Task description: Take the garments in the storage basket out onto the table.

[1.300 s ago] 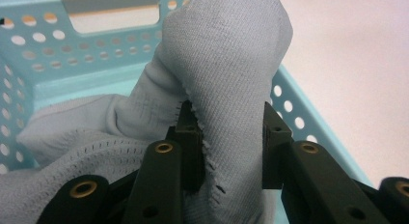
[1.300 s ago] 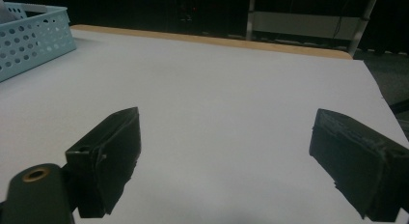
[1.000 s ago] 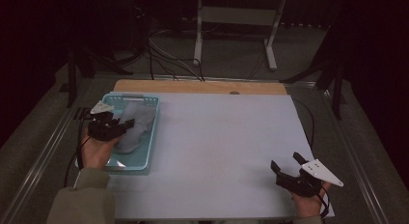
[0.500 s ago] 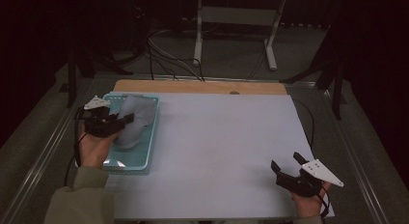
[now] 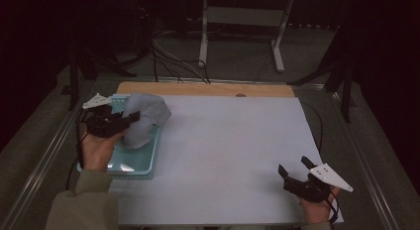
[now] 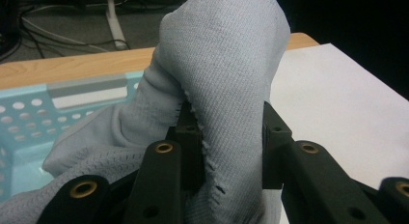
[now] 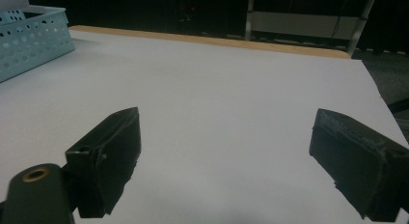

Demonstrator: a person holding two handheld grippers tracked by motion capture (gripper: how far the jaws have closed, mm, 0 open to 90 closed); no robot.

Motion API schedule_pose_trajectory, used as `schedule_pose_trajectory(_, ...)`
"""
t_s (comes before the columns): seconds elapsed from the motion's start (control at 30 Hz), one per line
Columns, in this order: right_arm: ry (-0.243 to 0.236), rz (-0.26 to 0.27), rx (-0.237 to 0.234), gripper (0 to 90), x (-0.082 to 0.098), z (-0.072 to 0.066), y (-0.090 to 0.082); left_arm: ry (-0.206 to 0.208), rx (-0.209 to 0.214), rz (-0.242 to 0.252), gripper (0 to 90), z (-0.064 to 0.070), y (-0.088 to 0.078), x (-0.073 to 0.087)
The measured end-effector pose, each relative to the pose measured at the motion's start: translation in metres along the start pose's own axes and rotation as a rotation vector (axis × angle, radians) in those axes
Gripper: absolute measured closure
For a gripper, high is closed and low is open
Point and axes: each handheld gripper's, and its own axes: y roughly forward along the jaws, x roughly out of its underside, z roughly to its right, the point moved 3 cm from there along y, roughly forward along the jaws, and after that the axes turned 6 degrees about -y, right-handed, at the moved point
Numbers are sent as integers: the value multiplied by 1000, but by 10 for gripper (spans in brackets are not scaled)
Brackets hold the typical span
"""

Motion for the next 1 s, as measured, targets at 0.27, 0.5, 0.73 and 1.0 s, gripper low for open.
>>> schedule_pose_trajectory(0.27,1,0,0,110,0,0,0,6,33,19,695,11,2,-6)
schedule_pose_trajectory(0.5,1,0,-1,110,0,0,0,17,59,32,695,20,3,-11)
schedule_pose_trajectory(0.73,1,-1,-1,110,0,0,1,26,81,37,695,28,7,-15)
schedule_pose_trajectory(1.0,2,-1,-1,110,0,0,1,37,105,38,695,38,12,-17)
